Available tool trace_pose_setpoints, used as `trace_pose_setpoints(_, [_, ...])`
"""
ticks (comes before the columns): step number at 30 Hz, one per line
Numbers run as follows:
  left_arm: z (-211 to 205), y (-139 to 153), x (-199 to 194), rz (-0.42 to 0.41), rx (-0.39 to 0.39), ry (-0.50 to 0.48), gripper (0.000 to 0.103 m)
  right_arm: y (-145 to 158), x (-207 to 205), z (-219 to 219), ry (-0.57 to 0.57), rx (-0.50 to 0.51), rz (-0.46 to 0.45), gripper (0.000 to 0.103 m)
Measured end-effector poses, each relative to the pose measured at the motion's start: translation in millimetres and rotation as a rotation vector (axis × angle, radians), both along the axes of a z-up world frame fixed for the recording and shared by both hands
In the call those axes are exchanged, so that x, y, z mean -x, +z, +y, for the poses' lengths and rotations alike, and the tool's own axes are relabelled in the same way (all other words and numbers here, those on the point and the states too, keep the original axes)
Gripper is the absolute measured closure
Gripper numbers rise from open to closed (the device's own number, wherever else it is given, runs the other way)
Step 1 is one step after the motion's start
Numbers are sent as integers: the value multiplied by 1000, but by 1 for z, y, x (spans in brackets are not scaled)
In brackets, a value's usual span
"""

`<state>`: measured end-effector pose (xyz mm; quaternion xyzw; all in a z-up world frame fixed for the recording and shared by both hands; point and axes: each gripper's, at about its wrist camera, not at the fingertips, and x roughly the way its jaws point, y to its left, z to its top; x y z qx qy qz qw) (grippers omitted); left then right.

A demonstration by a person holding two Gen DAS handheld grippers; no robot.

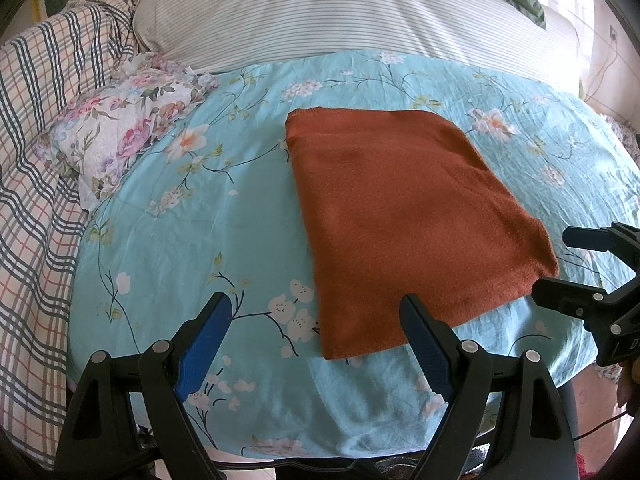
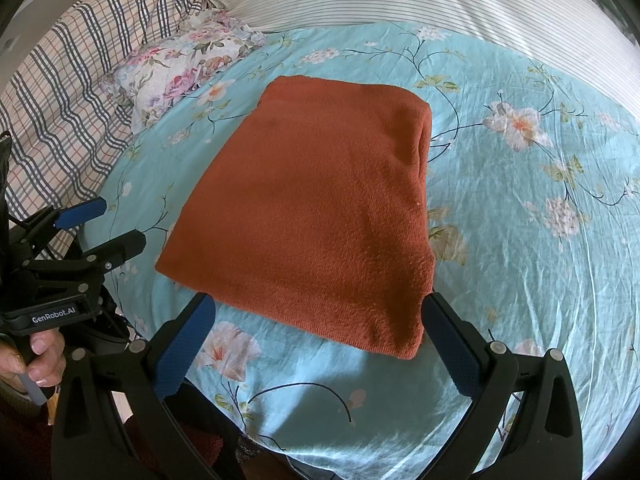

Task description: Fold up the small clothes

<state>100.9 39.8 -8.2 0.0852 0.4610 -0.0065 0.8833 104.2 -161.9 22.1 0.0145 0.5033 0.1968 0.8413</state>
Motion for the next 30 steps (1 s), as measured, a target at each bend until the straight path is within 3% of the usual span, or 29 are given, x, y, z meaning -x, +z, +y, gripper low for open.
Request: trace_pose_setpoints(30, [0,2,-1,-4,-2,-4,17,0,-3,-3,11,0,4,0])
